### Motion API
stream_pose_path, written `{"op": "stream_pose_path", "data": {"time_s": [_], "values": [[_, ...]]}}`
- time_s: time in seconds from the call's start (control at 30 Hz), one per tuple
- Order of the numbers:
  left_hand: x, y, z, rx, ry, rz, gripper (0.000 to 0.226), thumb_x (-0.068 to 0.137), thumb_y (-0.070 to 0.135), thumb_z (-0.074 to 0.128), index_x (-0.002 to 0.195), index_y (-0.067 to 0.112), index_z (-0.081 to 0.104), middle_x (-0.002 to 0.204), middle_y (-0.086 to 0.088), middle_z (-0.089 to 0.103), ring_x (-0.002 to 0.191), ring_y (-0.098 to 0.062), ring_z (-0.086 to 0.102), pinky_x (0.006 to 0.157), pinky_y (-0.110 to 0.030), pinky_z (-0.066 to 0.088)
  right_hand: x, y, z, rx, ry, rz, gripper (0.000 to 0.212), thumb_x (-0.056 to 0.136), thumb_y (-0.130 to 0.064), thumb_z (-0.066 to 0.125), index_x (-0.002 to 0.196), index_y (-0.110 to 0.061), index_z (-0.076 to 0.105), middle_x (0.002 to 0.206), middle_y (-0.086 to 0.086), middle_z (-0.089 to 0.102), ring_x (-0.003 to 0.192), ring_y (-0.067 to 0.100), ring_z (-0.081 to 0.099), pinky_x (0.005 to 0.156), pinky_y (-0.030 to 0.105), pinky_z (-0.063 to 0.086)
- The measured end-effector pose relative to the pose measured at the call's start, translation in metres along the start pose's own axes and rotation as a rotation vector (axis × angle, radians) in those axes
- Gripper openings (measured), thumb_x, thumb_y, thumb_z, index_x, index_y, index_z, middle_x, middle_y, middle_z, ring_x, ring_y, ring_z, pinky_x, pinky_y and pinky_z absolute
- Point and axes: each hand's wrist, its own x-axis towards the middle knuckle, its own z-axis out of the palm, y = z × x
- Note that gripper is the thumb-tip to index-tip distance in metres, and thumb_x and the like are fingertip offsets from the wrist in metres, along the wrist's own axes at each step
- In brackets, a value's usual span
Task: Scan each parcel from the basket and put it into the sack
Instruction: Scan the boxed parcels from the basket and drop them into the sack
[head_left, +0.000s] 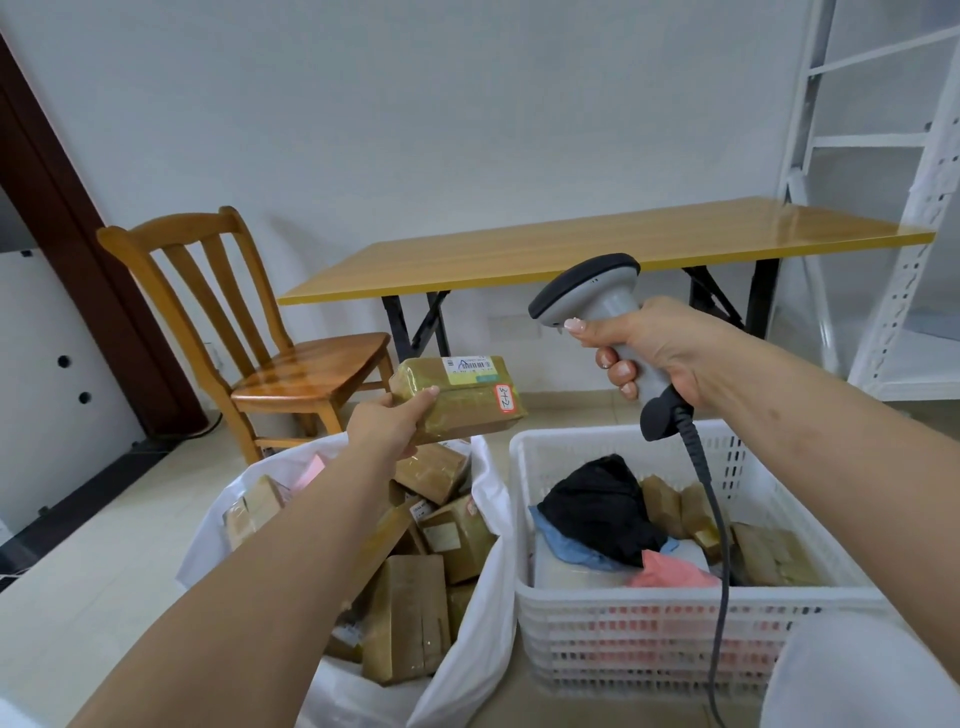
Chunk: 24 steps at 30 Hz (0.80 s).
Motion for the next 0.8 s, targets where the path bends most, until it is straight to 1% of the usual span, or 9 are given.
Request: {"op": "stream_pose_path", "data": {"time_s": [0.1, 0.17, 0.27, 0.37, 0.43, 0.53, 0.63, 0.73, 0.8], "values": [[0.002, 0.002, -0.014, -0.003, 0.06, 0.015, 0.056, 0.079, 0.049, 0.075, 0.12, 0.013, 0.063, 0.104, -0.006, 0.066, 0.095, -0.025, 0.066, 0.078, -0.038, 0.06, 0.004, 0.001, 0.011, 0.014, -0.006, 0.001, 0.028, 0.084, -0.029, 0.075, 0.087, -0.008, 0.056, 0.058, 0.0, 0.046, 0.04, 0.007, 0.036, 0.037, 0.019, 0.035], [0.008, 0.003, -0.032, -0.009, 0.143, 0.024, 0.06, 0.079, 0.053, 0.074, 0.121, 0.012, 0.061, 0.106, -0.006, 0.064, 0.094, -0.024, 0.065, 0.07, -0.033, 0.059, 0.009, 0.004, 0.024, 0.027, -0.025, 0.016, 0.027, 0.084, -0.028, 0.075, 0.087, -0.009, 0.056, 0.056, 0.0, 0.046, 0.04, 0.007, 0.035, 0.036, 0.018, 0.034], [0.018, -0.003, -0.066, -0.035, 0.287, 0.035, 0.07, 0.077, 0.058, 0.072, 0.127, 0.012, 0.055, 0.112, -0.006, 0.062, 0.098, -0.025, 0.063, 0.066, -0.032, 0.058, 0.02, 0.013, 0.048, 0.037, -0.066, 0.052, 0.025, 0.085, -0.027, 0.075, 0.087, -0.011, 0.055, 0.055, -0.001, 0.046, 0.037, 0.007, 0.034, 0.035, 0.017, 0.033], [0.023, -0.017, -0.1, -0.042, 0.39, 0.061, 0.074, 0.076, 0.059, 0.072, 0.129, 0.014, 0.047, 0.111, -0.002, 0.058, 0.1, -0.024, 0.063, 0.078, -0.04, 0.059, 0.034, 0.026, 0.073, 0.023, -0.099, 0.071, 0.025, 0.086, -0.026, 0.074, 0.087, -0.011, 0.055, 0.056, 0.0, 0.046, 0.037, 0.007, 0.034, 0.034, 0.018, 0.033], [0.027, -0.03, -0.119, -0.004, 0.436, 0.043, 0.086, 0.066, 0.07, 0.07, 0.128, 0.016, 0.045, 0.113, -0.001, 0.06, 0.101, -0.024, 0.064, 0.085, -0.045, 0.058, 0.044, 0.034, 0.089, 0.016, -0.118, 0.09, 0.024, 0.086, -0.026, 0.073, 0.088, -0.01, 0.056, 0.056, 0.001, 0.046, 0.038, 0.007, 0.034, 0.034, 0.019, 0.034], [0.034, -0.053, -0.138, 0.027, 0.444, -0.014, 0.082, 0.064, 0.071, 0.07, 0.121, 0.018, 0.048, 0.11, -0.001, 0.062, 0.096, -0.022, 0.065, 0.084, -0.045, 0.058, 0.06, 0.049, 0.11, -0.018, -0.148, 0.129, 0.026, 0.086, -0.028, 0.074, 0.091, -0.006, 0.06, 0.053, 0.0, 0.047, 0.038, 0.007, 0.035, 0.035, 0.02, 0.035], [0.041, -0.073, -0.144, 0.03, 0.43, -0.059, 0.084, 0.054, 0.08, 0.068, 0.113, 0.02, 0.058, 0.098, 0.001, 0.068, 0.09, -0.02, 0.069, 0.081, -0.042, 0.059, 0.075, 0.064, 0.128, -0.072, -0.158, 0.15, 0.026, 0.085, -0.03, 0.075, 0.088, -0.006, 0.065, 0.054, 0.0, 0.048, 0.038, 0.008, 0.036, 0.037, 0.021, 0.035], [0.048, -0.083, -0.134, 0.06, 0.354, -0.069, 0.063, 0.07, 0.07, 0.071, 0.101, 0.016, 0.063, 0.085, 0.0, 0.069, 0.081, -0.019, 0.07, 0.079, -0.039, 0.06, 0.087, 0.073, 0.137, -0.071, -0.155, 0.171, 0.027, 0.085, -0.029, 0.075, 0.09, -0.004, 0.066, 0.052, -0.001, 0.049, 0.038, 0.008, 0.036, 0.037, 0.022, 0.035], [0.053, -0.088, -0.124, 0.161, 0.272, -0.124, 0.06, 0.074, 0.075, 0.063, 0.088, 0.016, 0.059, 0.085, -0.004, 0.067, 0.084, -0.023, 0.069, 0.084, -0.041, 0.058, 0.093, 0.078, 0.138, -0.071, -0.152, 0.196, 0.027, 0.084, -0.03, 0.075, 0.09, -0.005, 0.065, 0.053, 0.0, 0.05, 0.039, 0.008, 0.037, 0.038, 0.022, 0.036]]}}
